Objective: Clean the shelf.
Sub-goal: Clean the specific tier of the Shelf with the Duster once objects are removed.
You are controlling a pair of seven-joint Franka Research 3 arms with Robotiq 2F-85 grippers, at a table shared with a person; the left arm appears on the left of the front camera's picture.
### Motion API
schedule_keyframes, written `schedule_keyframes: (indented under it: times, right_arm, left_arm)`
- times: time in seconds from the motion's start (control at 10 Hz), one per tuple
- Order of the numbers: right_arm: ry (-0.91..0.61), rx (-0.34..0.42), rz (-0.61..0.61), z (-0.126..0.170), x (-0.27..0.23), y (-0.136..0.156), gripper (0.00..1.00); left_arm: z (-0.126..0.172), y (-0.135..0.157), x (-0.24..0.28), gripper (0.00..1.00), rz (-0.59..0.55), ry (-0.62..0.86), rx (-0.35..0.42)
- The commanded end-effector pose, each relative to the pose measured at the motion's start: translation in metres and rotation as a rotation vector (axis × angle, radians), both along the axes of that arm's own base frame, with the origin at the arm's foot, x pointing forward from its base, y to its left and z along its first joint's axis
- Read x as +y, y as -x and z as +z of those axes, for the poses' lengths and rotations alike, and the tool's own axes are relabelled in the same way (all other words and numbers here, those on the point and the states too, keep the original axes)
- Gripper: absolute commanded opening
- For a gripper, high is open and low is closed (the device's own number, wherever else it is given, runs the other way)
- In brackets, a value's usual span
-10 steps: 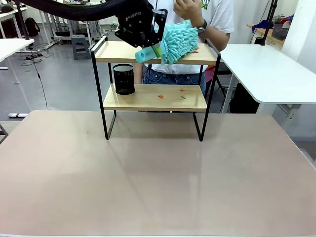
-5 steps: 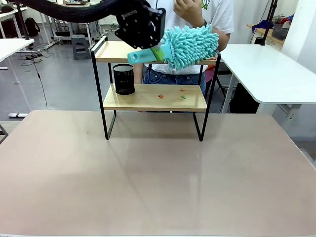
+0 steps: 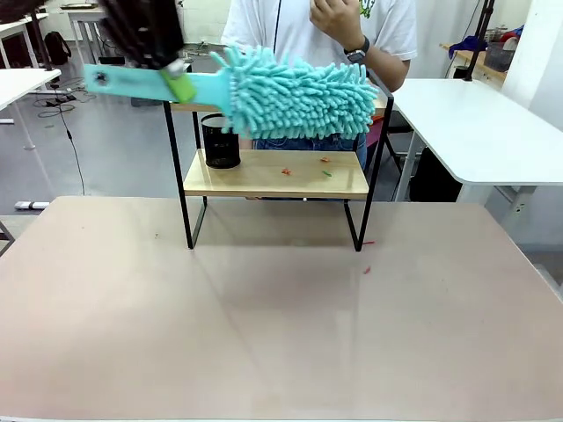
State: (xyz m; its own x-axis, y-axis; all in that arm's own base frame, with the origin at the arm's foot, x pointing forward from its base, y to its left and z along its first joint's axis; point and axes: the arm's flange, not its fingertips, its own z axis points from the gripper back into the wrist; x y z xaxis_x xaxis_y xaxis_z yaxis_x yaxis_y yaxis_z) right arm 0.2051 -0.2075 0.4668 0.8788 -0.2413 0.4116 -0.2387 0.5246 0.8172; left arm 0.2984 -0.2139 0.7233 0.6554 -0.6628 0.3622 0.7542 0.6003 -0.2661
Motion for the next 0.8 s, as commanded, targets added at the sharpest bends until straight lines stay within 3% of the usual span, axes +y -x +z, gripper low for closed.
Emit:
schedule_keyframes:
  times: [0.0, 0.4, 0.5, 0.7]
  right_arm:
    - [-0.004, -0.035, 0.001, 0.003, 0.0, -0.002, 1.0]
    - [-0.004, -0.035, 0.001, 0.003, 0.0, -0.002, 1.0]
    - [-0.004, -0.035, 0.001, 0.003, 0.0, -0.002, 1.0]
    - [-0.004, -0.035, 0.001, 0.003, 0.0, -0.002, 1.0]
  left_arm:
    - [-0.004, 0.015, 0.021, 0.12, -0.055, 0.074, -0.001]
    - [0.009, 0.014, 0.067, 0.12, 0.062, 0.189, -0.005]
    - [0.02, 0.013, 0.108, 0.12, 0.18, 0.259, -0.013]
    - [0.025, 0.02, 0.208, 0.12, 0.591, 0.429, -0.081]
